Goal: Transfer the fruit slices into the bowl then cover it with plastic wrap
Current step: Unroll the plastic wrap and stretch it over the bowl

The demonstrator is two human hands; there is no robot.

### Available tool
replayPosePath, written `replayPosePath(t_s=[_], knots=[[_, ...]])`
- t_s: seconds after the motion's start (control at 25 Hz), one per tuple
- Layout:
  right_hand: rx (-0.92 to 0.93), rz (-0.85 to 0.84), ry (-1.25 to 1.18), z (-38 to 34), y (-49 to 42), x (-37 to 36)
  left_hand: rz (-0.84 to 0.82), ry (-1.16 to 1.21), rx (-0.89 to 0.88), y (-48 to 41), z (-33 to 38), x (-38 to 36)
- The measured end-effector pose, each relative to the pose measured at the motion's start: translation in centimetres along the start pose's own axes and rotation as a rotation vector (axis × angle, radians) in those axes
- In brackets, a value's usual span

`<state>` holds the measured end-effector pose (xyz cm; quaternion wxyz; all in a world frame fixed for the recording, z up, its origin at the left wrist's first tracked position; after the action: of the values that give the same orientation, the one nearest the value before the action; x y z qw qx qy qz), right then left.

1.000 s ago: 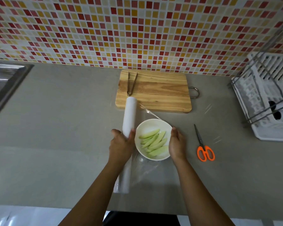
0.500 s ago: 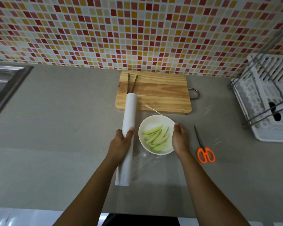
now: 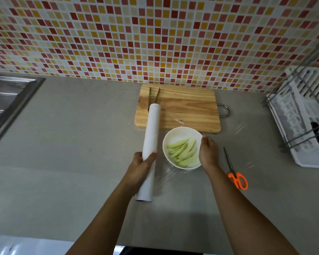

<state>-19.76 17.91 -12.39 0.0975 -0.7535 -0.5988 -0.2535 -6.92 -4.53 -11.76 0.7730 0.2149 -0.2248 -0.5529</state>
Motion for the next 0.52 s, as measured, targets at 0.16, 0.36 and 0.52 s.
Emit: replayPosePath(t_s=[0.16, 0.36, 0.52], knots=[[-0.012, 0.004, -0.008, 0.0, 0.1, 0.0, 0.004, -0.100, -0.040, 0.7, -0.7, 1.2], [-0.010, 0.007, 0.019, -0.3, -0.1, -0.2, 0.006, -0.098, -0.078, 1.3, -0.9, 0.8], [0.002, -0.020, 0.042, -0.6, -0.3, -0.1, 0.025, -0.041, -0.038, 1.6, -2.1, 1.2]])
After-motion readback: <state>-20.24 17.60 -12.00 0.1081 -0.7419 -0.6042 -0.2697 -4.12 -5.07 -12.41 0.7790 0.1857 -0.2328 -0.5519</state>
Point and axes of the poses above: each hand's wrist, its own y-axis away from the middle knuckle, its own x-axis out of the back of the hand, z = x × y, the point moved 6 cm from there along -y, towards the middle knuckle, and after that the axes turned 4 degrees about y, right-handed, at the moved point
